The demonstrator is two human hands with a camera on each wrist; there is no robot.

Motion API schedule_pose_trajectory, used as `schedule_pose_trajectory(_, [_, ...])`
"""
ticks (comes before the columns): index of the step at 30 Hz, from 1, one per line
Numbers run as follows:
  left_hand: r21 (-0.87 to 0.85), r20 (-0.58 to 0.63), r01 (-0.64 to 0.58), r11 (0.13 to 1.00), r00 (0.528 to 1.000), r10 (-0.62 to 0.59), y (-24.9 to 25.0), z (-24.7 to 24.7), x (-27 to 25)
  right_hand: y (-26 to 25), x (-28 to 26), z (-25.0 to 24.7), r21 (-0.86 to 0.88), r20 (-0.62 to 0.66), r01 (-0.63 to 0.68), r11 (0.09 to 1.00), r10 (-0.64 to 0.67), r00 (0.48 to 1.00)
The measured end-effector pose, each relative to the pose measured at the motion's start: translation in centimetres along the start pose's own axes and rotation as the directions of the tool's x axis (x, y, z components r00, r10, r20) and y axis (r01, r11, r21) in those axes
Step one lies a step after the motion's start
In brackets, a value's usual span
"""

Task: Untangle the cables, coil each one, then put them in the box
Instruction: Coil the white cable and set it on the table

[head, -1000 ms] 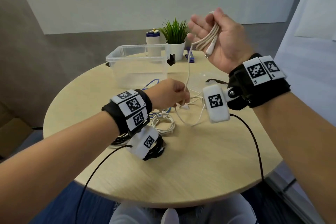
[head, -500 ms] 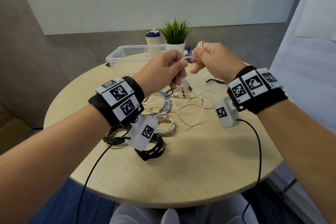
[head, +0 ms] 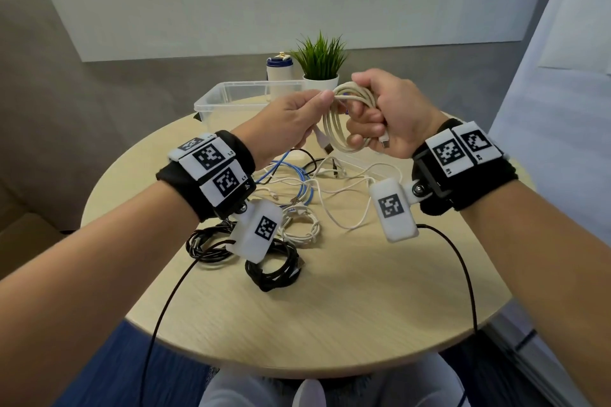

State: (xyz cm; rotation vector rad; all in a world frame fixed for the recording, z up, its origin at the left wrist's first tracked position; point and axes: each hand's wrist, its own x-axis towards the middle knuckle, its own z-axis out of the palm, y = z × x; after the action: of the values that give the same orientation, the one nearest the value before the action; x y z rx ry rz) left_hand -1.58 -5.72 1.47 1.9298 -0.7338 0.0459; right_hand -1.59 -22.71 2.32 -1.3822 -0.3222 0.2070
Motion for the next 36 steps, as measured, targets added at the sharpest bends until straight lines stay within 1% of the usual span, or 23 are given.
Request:
schedule_pose_trajectory(3, [-0.029, -0.026, 0.031, 0.999, 0.999, -0.032, -0.3, -0.1, 0.1, 0.2, 0.3, 0.2, -0.015, -0.023, 0.026, 1.000, -0.026, 0.999])
schedule_pose_trajectory(6, [-0.055, -0.085, 0.084, 0.995, 0.993, -0.088, -0.6, 0.2, 0.3, 0.6, 0.6, 0.8, -0.108, -0.069, 0.070, 0.992, -0.078, 0.995])
schedule_pose_trajectory(11, [0.050, -0.271, 0.115, 0.992, 0.958, -0.097, -1.6, 0.1, 0.8, 1.6, 1.2, 1.6, -0.319, -0.147, 0.138, 0.938, -0.193, 0.970])
schedule_pose_trajectory(13, [0.104, -0.327, 0.128, 0.986, 0.941, -0.087, -1.8, -0.3, 1.1, 2.0, 1.3, 1.4, -0.405, -0.136, 0.172, 0.898, -0.245, 0.960])
schedule_pose_trajectory(16, [0.138, -0.344, 0.129, 0.982, 0.936, -0.074, -2.2, -0.6, 1.3, 2.5, 1.7, 1.0, -0.513, -0.126, 0.169, 0.841, -0.269, 0.955])
schedule_pose_trajectory(18, [0.120, -0.343, 0.128, 0.985, 0.936, -0.080, -2.6, -0.4, 1.5, 2.7, 2.1, 0.7, -0.532, -0.157, 0.149, 0.834, -0.270, 0.950])
schedule_pose_trajectory(20, [0.080, -0.348, 0.139, 0.987, 0.932, -0.103, -3.1, -0.2, 1.8, 2.9, 2.7, 0.6, -0.520, -0.188, 0.141, 0.843, -0.274, 0.943])
schedule_pose_trajectory(22, [-0.010, -0.307, 0.136, 0.991, 0.942, -0.133, -3.8, -0.3, 2.0, 3.1, 3.1, 0.4, -0.485, -0.217, 0.138, 0.864, -0.272, 0.937])
schedule_pose_trajectory(23, [-0.092, -0.271, 0.133, 0.987, 0.950, -0.154, -4.1, -0.4, 2.1, 3.2, 3.3, 0.2, -0.462, -0.235, 0.135, 0.876, -0.268, 0.934])
schedule_pose_trajectory(25, [-0.285, -0.214, 0.141, 0.948, 0.955, -0.206, -4.5, -0.7, 2.1, 3.4, 3.9, -0.3, -0.400, -0.281, 0.125, 0.908, -0.251, 0.926])
schedule_pose_trajectory(27, [-0.392, -0.188, 0.138, 0.909, 0.956, -0.226, -5.1, -1.0, 2.0, 3.7, 4.4, -0.6, -0.331, -0.317, 0.127, 0.935, -0.237, 0.919])
schedule_pose_trajectory(29, [-0.391, -0.171, 0.114, 0.913, 0.966, -0.194, -5.9, -1.3, 2.1, 3.9, 4.9, -0.7, -0.276, -0.329, 0.137, 0.951, -0.227, 0.917])
schedule_pose_trajectory(31, [-0.337, -0.187, 0.094, 0.937, 0.968, -0.164, -6.4, -1.5, 2.2, 4.1, 5.2, -0.6, -0.209, -0.337, 0.148, 0.967, -0.213, 0.917])
schedule_pose_trajectory(34, [-0.267, -0.269, 0.085, 0.960, 0.950, -0.159, -6.9, -1.7, 2.4, 4.3, 5.8, -0.4, -0.122, -0.348, 0.153, 0.981, -0.186, 0.919])
schedule_pose_trajectory(36, [-0.281, -0.322, 0.076, 0.957, 0.932, -0.169, -7.2, -1.9, 2.9, 4.5, 6.2, -0.3, -0.111, -0.339, 0.148, 0.983, -0.177, 0.924])
